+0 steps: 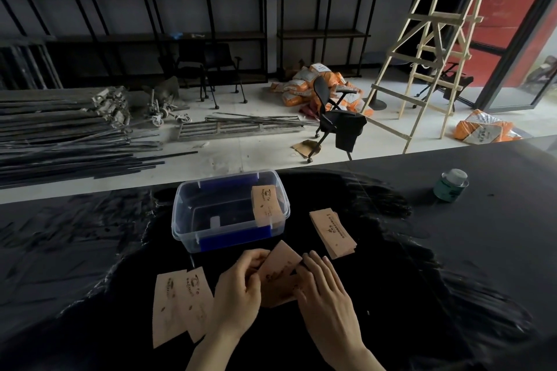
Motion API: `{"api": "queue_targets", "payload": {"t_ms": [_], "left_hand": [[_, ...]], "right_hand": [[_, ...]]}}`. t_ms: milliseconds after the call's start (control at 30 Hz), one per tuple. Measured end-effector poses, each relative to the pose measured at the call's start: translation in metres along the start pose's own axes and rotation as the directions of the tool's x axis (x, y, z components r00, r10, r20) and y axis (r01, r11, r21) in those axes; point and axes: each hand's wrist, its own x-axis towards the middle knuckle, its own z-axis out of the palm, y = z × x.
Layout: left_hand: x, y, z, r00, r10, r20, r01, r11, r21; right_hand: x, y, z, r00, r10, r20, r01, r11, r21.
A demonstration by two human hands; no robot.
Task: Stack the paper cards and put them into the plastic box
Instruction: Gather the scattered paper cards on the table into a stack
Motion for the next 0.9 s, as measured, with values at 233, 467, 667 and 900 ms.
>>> {"api": "queue_targets", "payload": {"t_ms": [233,467,667,900], "left_hand": [[-0.01,0.001,0.008,0.986,0.007,0.167,-0.031,0.99,0.141],[-0.005,0.007,0.013,0.964,0.063,0.257,-0.143,0.94,0.308],[-0.008,0.009,0.03,0.968,0.011,0.249,-0.076,0.965,0.252],[-0.019,0.003,0.038,0.99,-0.116,0.082,0.121,0.99,-0.066]], "right_hand": [[0.004,-0.008,-0.008,0.98,0.197,-0.017,-0.19,0.964,0.187],[0.011,-0.001,-0.017,0.997,-0.02,-0.068,0.024,0.998,0.063],[0.01,0.003,-0.007,0.993,-0.121,-0.001,0.121,0.992,-0.018],[0.013,-0.002,-0.004,0.993,-0.086,0.077,0.093,0.991,-0.096]]}}
